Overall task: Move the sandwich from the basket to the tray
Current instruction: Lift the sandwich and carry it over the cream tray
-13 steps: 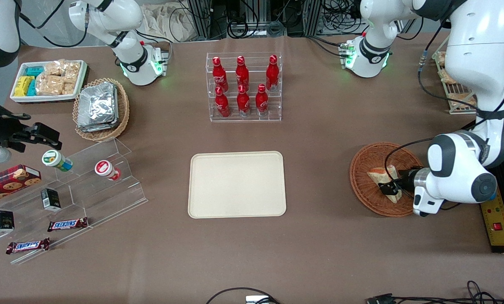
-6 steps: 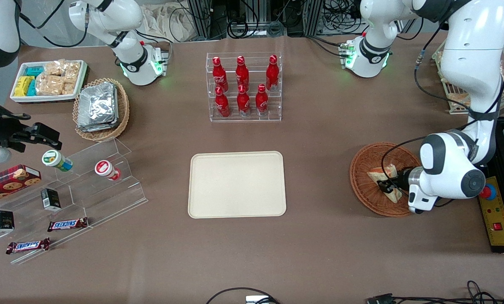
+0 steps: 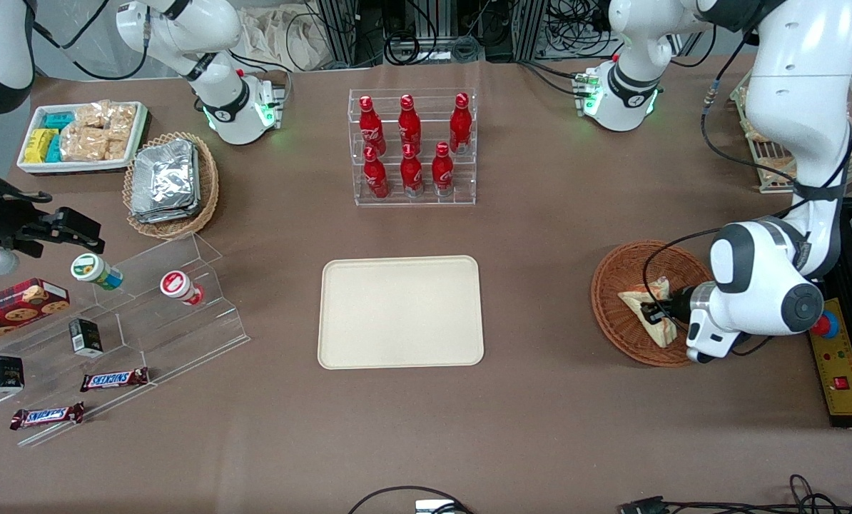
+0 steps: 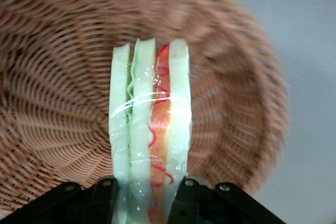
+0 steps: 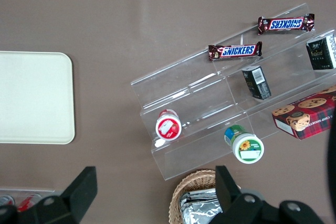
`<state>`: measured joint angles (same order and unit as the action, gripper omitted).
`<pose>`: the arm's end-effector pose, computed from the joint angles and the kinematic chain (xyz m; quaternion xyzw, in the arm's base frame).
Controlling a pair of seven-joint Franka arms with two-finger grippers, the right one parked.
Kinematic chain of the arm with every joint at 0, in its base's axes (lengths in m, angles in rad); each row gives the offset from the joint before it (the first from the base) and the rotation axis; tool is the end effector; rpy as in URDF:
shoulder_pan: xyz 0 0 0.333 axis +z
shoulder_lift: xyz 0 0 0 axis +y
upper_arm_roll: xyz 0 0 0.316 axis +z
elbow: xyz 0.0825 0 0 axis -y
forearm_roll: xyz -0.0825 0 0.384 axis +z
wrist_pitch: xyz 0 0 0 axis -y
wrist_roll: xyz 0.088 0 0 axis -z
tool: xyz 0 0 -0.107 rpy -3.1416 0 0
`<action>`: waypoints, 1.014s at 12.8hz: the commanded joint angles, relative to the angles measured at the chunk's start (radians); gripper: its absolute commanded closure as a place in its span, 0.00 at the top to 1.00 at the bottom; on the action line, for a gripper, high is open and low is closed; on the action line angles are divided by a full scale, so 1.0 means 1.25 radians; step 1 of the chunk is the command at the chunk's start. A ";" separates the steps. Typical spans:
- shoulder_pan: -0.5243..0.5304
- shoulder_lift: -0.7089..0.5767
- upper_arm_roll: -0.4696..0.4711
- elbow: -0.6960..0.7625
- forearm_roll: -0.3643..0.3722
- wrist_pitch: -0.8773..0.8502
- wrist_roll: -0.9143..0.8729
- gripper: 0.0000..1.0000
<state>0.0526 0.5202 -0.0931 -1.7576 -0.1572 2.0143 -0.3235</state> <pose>0.6313 -0.0307 0.2555 0.9700 0.1843 -0.1445 0.0645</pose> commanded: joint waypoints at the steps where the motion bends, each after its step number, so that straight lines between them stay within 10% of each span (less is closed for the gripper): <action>1: -0.002 -0.046 -0.057 0.064 0.014 -0.060 0.037 0.01; 5: -0.074 -0.008 -0.135 0.219 0.150 -0.117 0.028 0.01; 13: -0.263 0.132 -0.135 0.386 0.040 -0.074 -0.044 0.01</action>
<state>-0.2385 0.6128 -0.2700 -1.3672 -0.0661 1.9142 -0.3677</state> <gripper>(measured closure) 0.828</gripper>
